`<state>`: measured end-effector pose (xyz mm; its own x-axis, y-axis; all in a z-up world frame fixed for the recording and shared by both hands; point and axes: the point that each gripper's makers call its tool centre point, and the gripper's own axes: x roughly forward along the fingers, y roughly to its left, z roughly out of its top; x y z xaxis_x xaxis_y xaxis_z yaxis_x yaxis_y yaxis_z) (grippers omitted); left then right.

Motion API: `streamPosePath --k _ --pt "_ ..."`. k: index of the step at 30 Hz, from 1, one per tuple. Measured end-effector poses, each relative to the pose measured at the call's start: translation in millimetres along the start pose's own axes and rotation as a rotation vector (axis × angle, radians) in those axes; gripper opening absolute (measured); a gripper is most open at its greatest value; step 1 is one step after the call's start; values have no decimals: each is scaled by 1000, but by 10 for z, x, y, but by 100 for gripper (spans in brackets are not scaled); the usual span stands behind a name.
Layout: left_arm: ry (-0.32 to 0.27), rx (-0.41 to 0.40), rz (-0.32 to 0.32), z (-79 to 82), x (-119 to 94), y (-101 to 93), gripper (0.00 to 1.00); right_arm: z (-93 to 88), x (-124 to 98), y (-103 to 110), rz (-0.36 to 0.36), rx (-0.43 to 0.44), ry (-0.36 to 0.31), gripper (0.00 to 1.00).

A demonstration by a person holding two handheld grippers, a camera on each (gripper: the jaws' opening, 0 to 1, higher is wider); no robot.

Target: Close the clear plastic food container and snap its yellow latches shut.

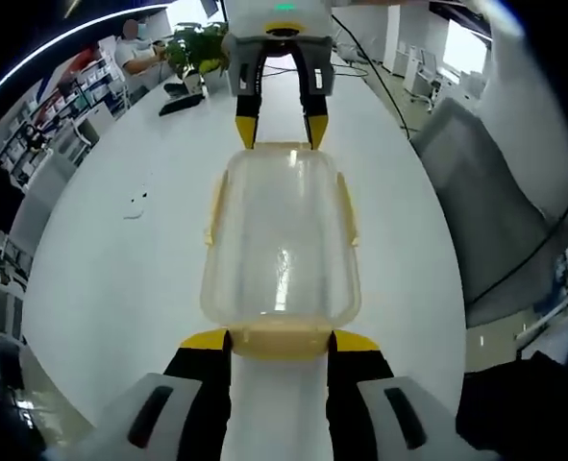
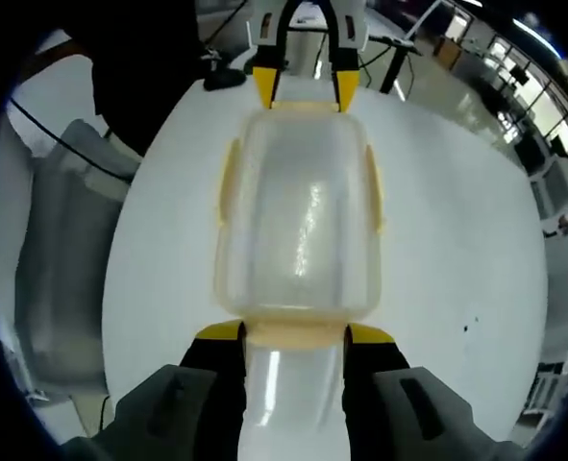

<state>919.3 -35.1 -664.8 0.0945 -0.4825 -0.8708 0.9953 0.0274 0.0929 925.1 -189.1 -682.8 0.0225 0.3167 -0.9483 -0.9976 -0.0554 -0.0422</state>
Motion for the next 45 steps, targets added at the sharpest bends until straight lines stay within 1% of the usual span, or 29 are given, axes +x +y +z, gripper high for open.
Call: streamPosePath --k 3,9,12,17,22,25,28,34,37,43,45 --pt "-7 1 0 116 43 18 32 -97 -51 3 -3 3 9 35" --pt "-10 3 -9 308 91 -18 32 -293 -147 33 -9 3 26 35" --pt "-11 8 -12 385 113 -37 32 -370 -205 51 -8 9 27 35" --pt "-13 18 -15 516 180 -13 32 -515 -258 78 -8 19 32 35" --pt "-16 43 2 651 252 18 32 -663 -331 90 -17 36 30 35" --pt "-20 45 -2 749 331 34 32 -766 -370 88 -21 41 27 35" --pt "-22 52 -11 824 400 21 32 -899 -389 136 -15 52 33 35" --pt "-21 70 -30 987 606 26 32 -1132 -367 203 -7 80 42 35" --pt "-12 77 -41 1032 709 45 32 -1236 -349 230 -5 93 49 35" --pt "0 88 -47 1089 898 101 32 -1368 -346 233 -10 112 52 35" --pt "0 89 -50 1108 951 108 32 -1440 -332 232 -10 116 54 35"
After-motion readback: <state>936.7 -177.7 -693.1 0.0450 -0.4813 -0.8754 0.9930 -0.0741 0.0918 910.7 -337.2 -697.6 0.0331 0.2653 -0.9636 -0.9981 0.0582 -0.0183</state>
